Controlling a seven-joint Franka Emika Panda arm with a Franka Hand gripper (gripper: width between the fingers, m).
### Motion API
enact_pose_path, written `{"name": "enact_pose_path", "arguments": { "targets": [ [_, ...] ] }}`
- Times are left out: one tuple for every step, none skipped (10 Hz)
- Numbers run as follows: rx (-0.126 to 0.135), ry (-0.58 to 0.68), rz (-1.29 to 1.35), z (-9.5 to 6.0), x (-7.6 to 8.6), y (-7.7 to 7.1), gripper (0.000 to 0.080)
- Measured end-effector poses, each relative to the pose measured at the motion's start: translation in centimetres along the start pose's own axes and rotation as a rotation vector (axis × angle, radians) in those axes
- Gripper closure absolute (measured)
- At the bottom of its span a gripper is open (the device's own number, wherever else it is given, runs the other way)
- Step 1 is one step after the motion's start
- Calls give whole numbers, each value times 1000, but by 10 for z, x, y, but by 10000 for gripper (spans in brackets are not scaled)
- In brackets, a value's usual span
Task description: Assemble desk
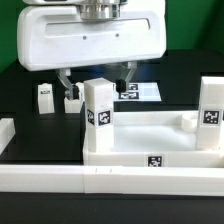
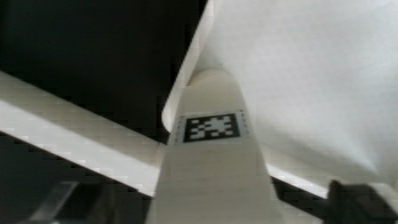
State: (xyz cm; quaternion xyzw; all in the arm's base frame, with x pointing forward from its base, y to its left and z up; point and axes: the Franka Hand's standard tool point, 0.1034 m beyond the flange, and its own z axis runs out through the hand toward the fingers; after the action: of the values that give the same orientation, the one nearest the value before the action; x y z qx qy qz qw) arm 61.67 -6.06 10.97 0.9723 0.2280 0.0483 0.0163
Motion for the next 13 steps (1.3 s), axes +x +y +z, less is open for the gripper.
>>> {"name": "enact_pose_path", "arguments": {
  "targets": [
    [0, 0, 5, 0, 0, 0, 285],
    [0, 0, 6, 0, 0, 0, 425],
    [0, 1, 12, 0, 0, 0, 511],
    [0, 1, 26, 0, 0, 0, 511],
    [1, 1, 36, 0, 0, 0, 511],
    [3, 2, 87, 0, 0, 0, 511],
    [11, 6, 222, 0, 0, 0, 511],
    [12, 7, 302, 0, 0, -1, 511],
    [20, 9, 427, 0, 0, -1, 511],
    [24, 10, 546, 1, 0, -1, 511],
    [25, 11, 660, 1, 0, -2, 511],
    [26, 10, 777, 1, 0, -2, 509],
    [27, 9, 905, 1, 1, -3, 509]
  ]
}}
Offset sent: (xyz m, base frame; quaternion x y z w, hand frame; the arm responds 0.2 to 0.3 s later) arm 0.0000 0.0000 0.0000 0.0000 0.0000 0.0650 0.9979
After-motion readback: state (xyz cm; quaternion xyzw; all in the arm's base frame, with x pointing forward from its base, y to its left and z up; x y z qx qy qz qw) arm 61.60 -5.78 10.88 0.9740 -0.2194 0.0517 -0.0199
